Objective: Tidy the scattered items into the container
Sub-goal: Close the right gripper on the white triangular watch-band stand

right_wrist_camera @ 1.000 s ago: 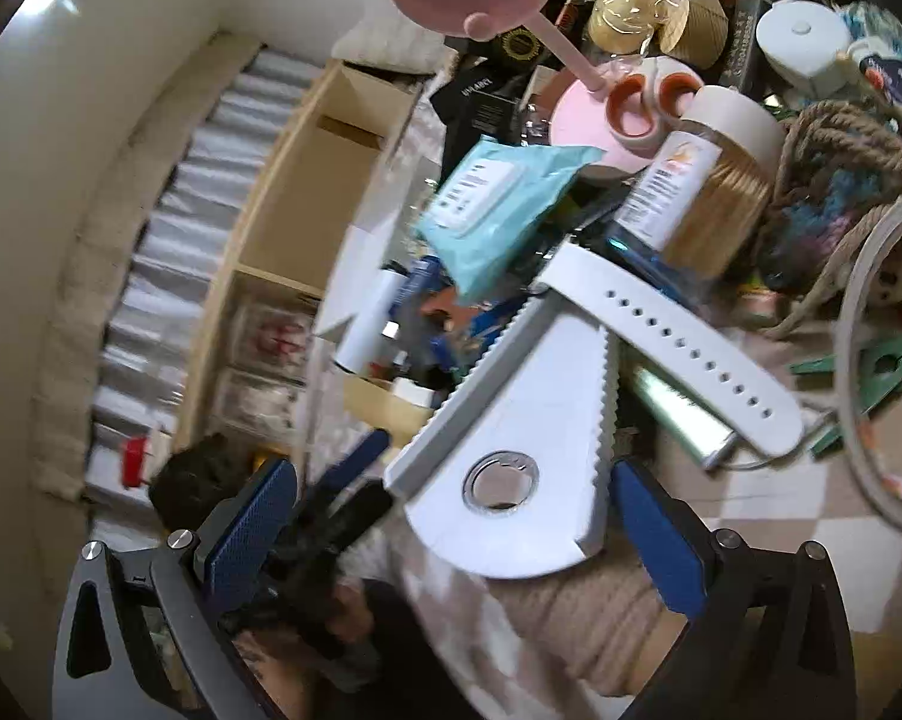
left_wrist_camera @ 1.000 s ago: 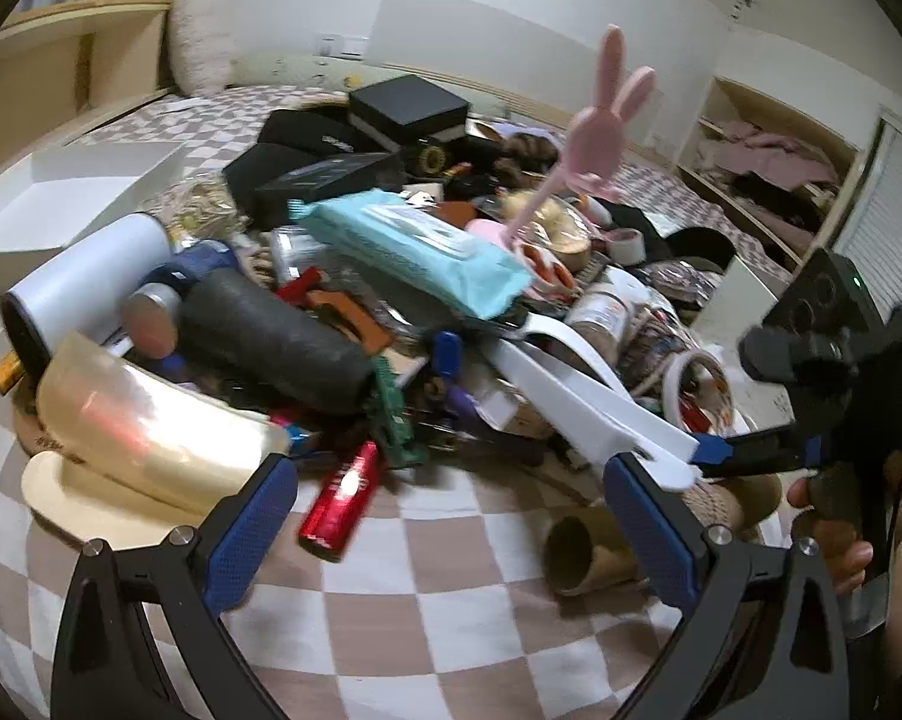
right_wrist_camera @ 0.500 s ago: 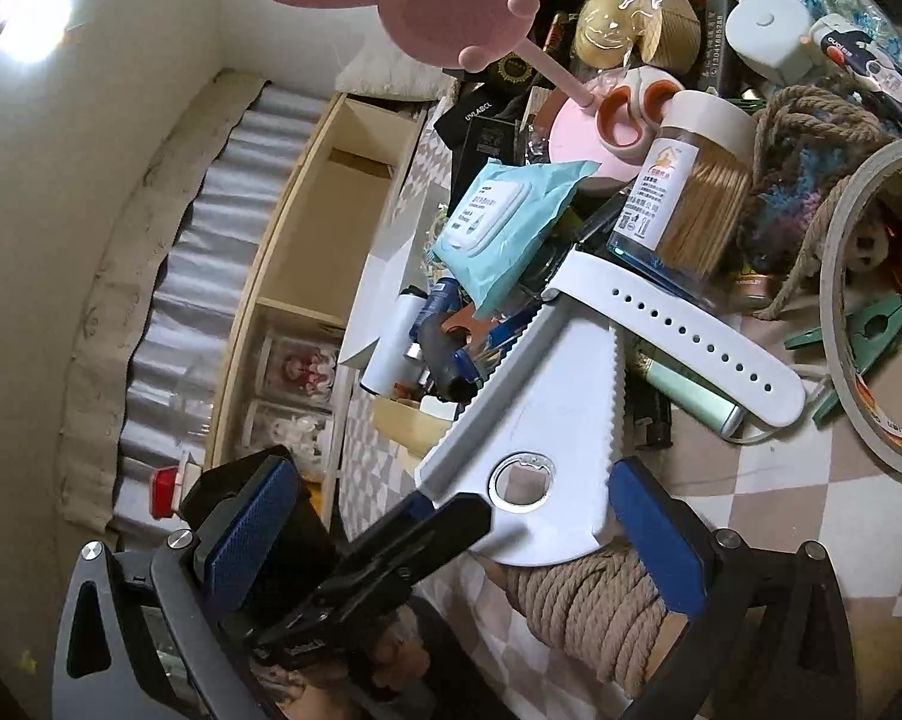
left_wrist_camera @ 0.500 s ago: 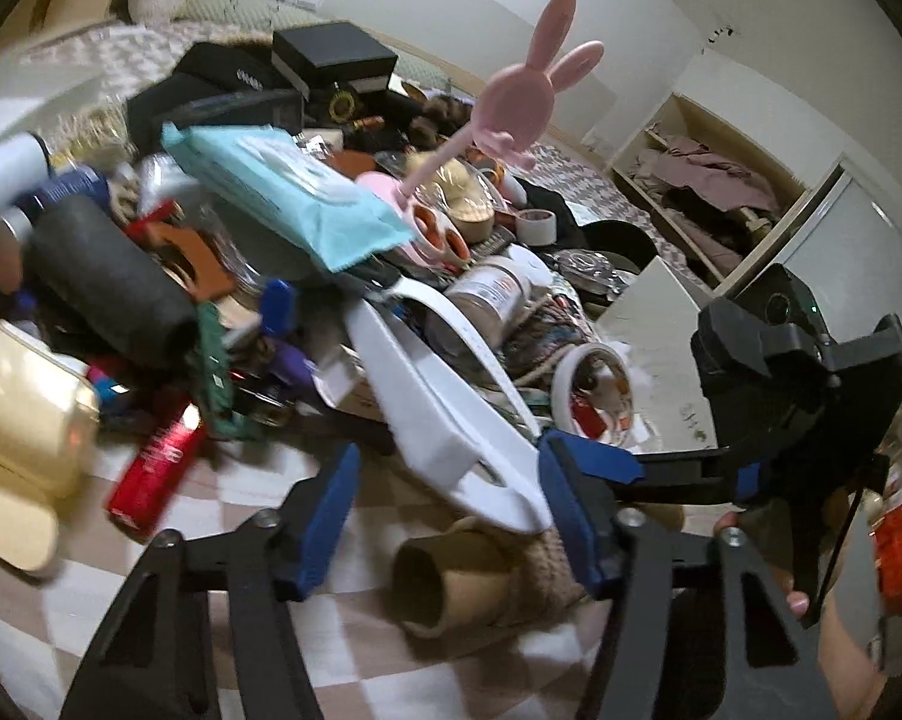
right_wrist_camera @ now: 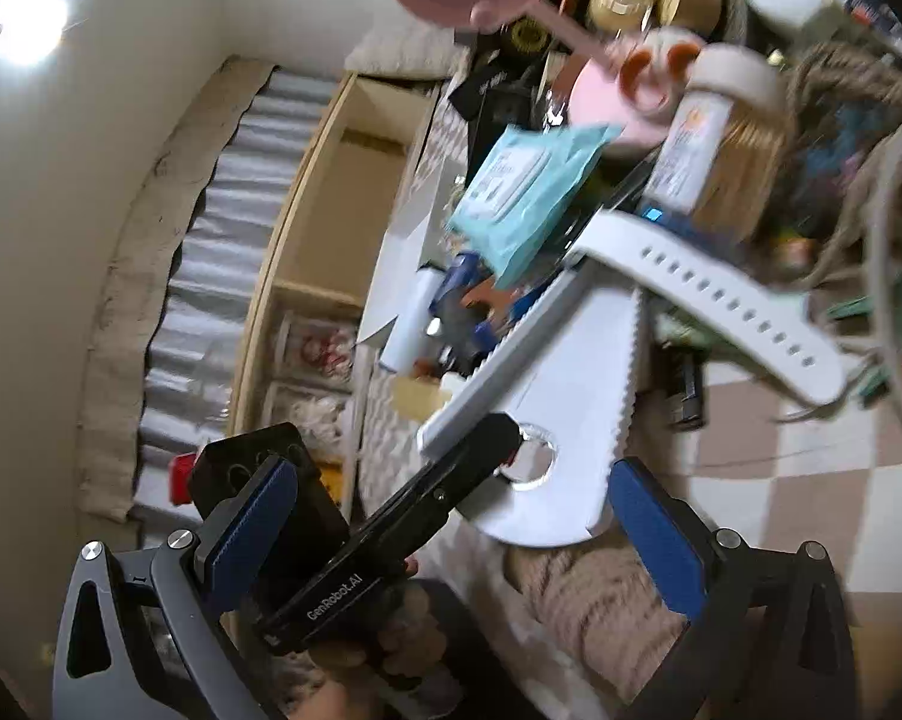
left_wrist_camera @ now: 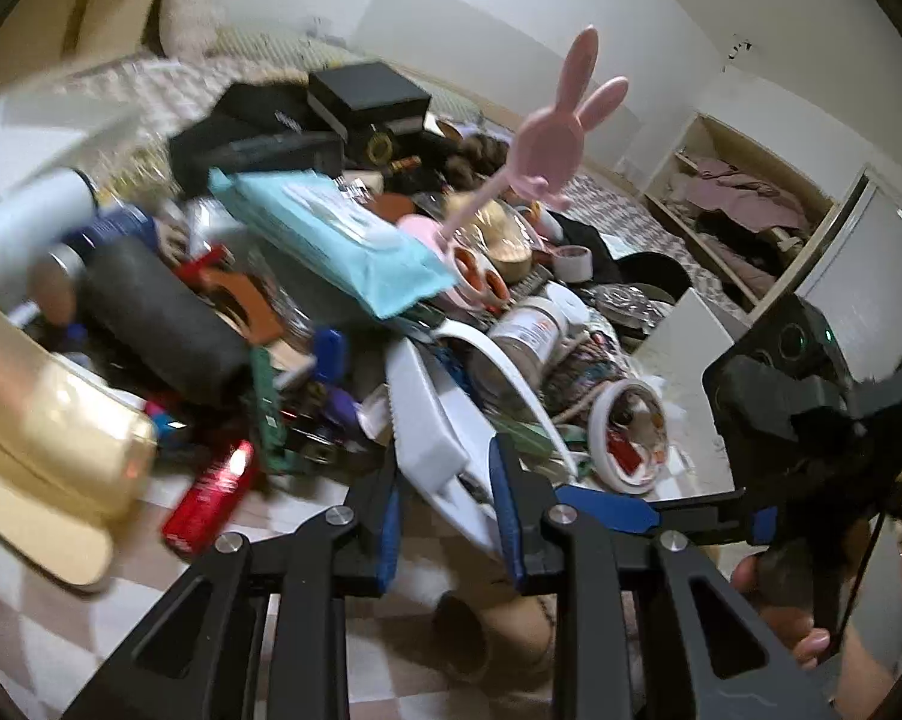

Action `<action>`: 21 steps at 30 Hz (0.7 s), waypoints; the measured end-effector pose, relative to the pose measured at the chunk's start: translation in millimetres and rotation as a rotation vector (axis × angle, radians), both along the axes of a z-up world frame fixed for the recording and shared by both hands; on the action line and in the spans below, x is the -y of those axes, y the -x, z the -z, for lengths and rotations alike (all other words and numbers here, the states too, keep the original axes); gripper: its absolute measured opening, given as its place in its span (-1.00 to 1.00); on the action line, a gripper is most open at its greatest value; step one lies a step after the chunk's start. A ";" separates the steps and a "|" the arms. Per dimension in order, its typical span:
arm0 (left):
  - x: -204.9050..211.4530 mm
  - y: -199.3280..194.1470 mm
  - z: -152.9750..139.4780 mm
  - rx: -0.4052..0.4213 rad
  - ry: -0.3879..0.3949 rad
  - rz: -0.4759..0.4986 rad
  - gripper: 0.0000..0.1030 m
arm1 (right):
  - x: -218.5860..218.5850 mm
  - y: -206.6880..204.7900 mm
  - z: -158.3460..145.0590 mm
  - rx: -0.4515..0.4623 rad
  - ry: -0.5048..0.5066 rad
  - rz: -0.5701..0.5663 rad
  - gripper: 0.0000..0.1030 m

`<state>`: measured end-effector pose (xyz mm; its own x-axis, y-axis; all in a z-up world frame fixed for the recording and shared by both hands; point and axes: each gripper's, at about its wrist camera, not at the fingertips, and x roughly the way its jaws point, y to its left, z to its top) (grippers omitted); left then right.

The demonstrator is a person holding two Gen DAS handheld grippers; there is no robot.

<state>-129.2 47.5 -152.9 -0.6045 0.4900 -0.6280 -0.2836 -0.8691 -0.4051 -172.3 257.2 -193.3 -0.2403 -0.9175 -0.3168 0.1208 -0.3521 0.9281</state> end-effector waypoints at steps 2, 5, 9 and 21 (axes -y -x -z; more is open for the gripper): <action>1.9 -3.4 -2.3 -0.020 0.015 -0.004 -0.48 | 5.9 4.3 -0.1 0.015 -0.038 0.000 1.00; 2.3 -6.1 -2.7 -0.035 0.035 0.000 -0.48 | 10.1 15.1 3.7 0.072 -0.108 0.027 1.00; -0.5 -8.5 -1.7 -0.048 0.060 0.016 -0.48 | 8.6 34.7 22.7 0.240 -0.113 0.087 1.00; -8.9 -14.0 -6.4 -0.087 0.074 0.064 -0.48 | 46.3 61.0 5.4 0.324 -0.528 -0.022 1.00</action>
